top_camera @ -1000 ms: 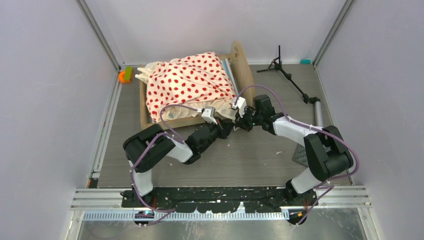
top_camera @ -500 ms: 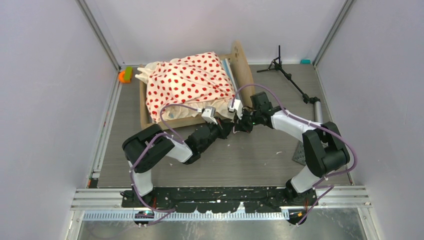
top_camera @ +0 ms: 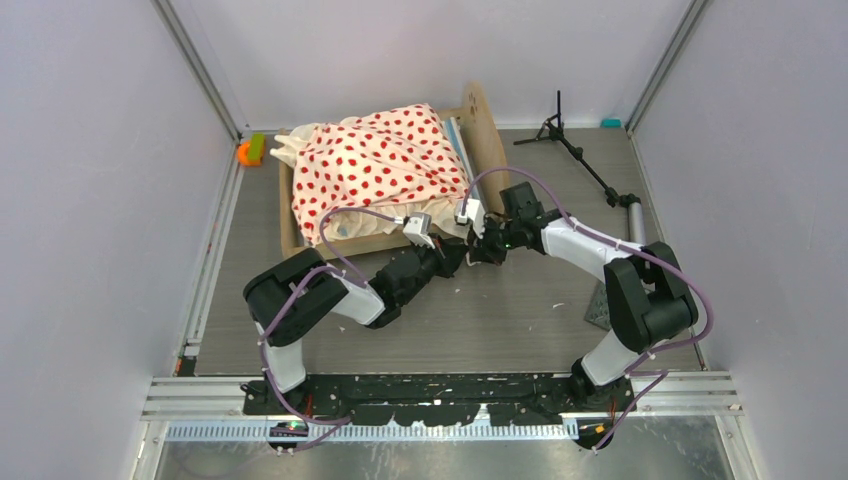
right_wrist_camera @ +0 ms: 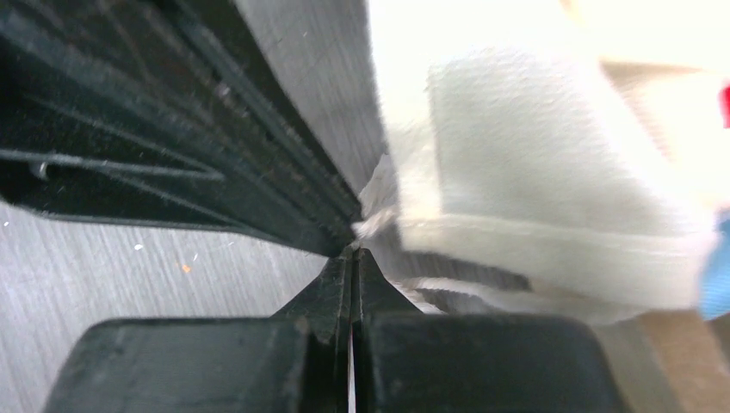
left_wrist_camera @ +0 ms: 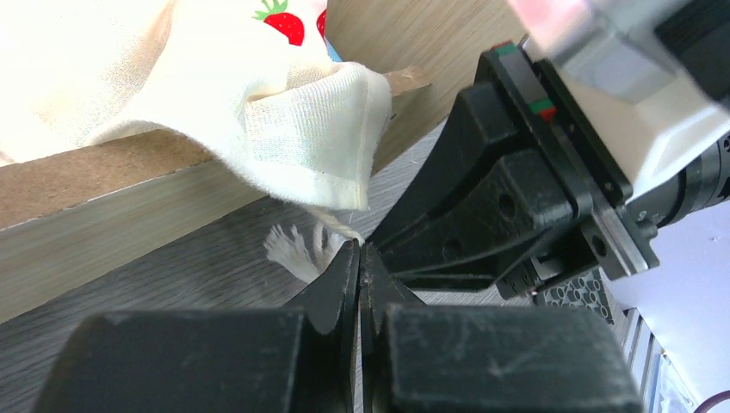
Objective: Set up the pet bed
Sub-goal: Tie the ropes to the bed frame.
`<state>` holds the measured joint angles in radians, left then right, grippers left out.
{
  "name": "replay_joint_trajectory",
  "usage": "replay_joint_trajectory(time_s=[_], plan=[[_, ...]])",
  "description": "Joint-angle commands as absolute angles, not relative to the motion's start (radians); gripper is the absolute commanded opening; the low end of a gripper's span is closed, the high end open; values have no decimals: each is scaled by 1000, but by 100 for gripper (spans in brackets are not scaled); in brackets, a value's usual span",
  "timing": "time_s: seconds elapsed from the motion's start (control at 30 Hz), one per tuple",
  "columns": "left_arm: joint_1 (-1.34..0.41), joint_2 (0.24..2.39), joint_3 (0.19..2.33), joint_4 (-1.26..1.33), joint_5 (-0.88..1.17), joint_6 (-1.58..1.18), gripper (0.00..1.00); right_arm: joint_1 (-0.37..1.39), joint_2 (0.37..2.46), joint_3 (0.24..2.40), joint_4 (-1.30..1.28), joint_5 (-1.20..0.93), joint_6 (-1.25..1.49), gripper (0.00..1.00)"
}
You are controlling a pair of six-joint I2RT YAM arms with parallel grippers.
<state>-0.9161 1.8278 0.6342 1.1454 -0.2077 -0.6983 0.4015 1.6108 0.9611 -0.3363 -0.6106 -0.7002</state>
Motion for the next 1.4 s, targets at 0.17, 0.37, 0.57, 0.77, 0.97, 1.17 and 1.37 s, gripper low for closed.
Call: replay_joint_trajectory(time_s=[0.17, 0.37, 0.57, 0.77, 0.97, 1.17, 1.37], plan=[[-927, 1769, 643, 1191, -169, -683, 0, 400, 1642, 969, -151, -595, -660, 0], [-927, 1764, 664, 1148, -161, -681, 11, 400, 1651, 960, -104, -634, -654, 0], [-927, 1739, 650, 1110, -181, -681, 31, 400, 1666, 968, -93, -662, -657, 0], [-927, 1670, 626, 1054, -186, -658, 35, 398, 1686, 978, -93, -680, -670, 0], [-927, 1572, 594, 906, -255, -685, 37, 399, 1689, 988, -121, -691, -703, 0], [-900, 1586, 636, 735, -289, -771, 32, 399, 1690, 1005, -189, -705, -787, 0], [-899, 1611, 658, 701, -333, -789, 27, 398, 1691, 1007, -189, -709, -788, 0]])
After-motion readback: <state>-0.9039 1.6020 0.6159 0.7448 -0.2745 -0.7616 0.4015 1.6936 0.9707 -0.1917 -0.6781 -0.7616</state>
